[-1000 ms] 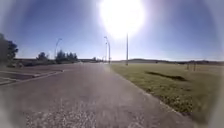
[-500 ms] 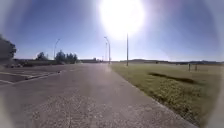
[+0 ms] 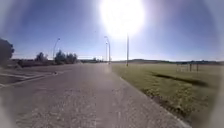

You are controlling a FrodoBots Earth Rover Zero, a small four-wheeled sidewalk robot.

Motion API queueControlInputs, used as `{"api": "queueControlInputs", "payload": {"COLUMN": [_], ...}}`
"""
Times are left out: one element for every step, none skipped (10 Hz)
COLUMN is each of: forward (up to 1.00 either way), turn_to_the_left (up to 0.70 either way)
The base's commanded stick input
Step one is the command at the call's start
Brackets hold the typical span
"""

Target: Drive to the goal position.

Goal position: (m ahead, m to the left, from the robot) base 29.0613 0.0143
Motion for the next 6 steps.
{"api": "queueControlInputs", "payload": {"forward": [1.00, 1.00, 1.00, 1.00, 1.00, 1.00], "turn_to_the_left": [0.00, 0.00, 0.00, 0.00, 0.00, 0.00]}}
